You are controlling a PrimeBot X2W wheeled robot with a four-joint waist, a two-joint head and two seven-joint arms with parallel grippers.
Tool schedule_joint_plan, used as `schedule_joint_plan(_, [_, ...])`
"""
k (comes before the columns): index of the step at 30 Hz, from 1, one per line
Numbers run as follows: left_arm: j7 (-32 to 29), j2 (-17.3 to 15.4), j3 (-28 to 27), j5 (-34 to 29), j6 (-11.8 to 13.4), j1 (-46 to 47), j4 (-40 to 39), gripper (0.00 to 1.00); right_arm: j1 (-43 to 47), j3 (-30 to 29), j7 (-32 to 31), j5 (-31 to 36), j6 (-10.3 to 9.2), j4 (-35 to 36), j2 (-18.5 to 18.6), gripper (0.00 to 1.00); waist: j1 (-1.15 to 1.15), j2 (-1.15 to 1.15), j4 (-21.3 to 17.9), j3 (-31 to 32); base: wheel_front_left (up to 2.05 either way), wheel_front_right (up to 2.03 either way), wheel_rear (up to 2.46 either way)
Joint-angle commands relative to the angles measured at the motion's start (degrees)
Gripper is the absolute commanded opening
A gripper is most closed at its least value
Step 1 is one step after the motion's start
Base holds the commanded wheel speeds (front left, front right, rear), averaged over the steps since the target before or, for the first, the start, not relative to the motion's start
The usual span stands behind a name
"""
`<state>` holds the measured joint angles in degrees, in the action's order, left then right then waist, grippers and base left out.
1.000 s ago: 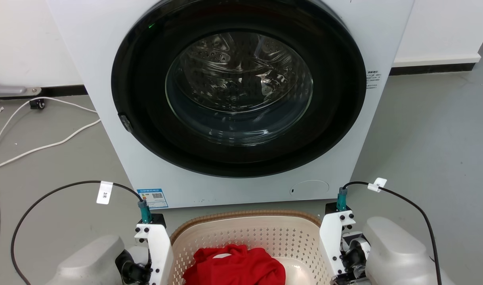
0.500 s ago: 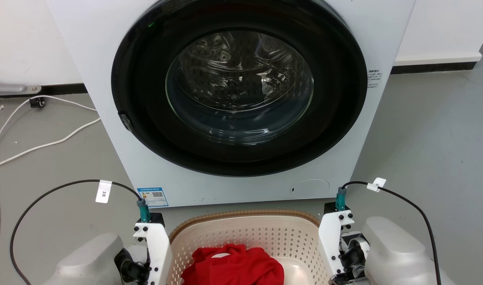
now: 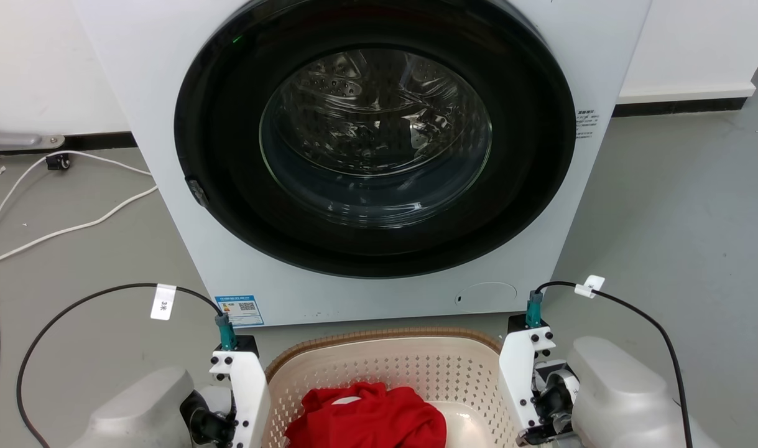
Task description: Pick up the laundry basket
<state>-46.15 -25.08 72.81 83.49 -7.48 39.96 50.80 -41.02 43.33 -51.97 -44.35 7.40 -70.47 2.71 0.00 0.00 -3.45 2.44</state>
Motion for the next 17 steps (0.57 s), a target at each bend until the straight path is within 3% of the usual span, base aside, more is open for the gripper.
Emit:
schedule_joint_plan(1, [0.1, -0.6, 0.0, 0.1, 0.0, 0.4, 0.4, 0.0, -1.0, 0.4, 0.1, -0.2, 0.16, -0.3, 0.3, 0.0, 0.0, 0.0, 0.0, 0.0, 0.0, 0.0, 0.0])
schedule_joint_plan(17, [0.2, -0.5, 0.1, 0.1, 0.0, 0.5, 0.7, 0.0, -1.4, 1.9, 0.4, -1.7, 0.16, -0.7, 0.3, 0.0, 0.0, 0.0, 0.0, -0.2, 0.0, 0.0, 0.0])
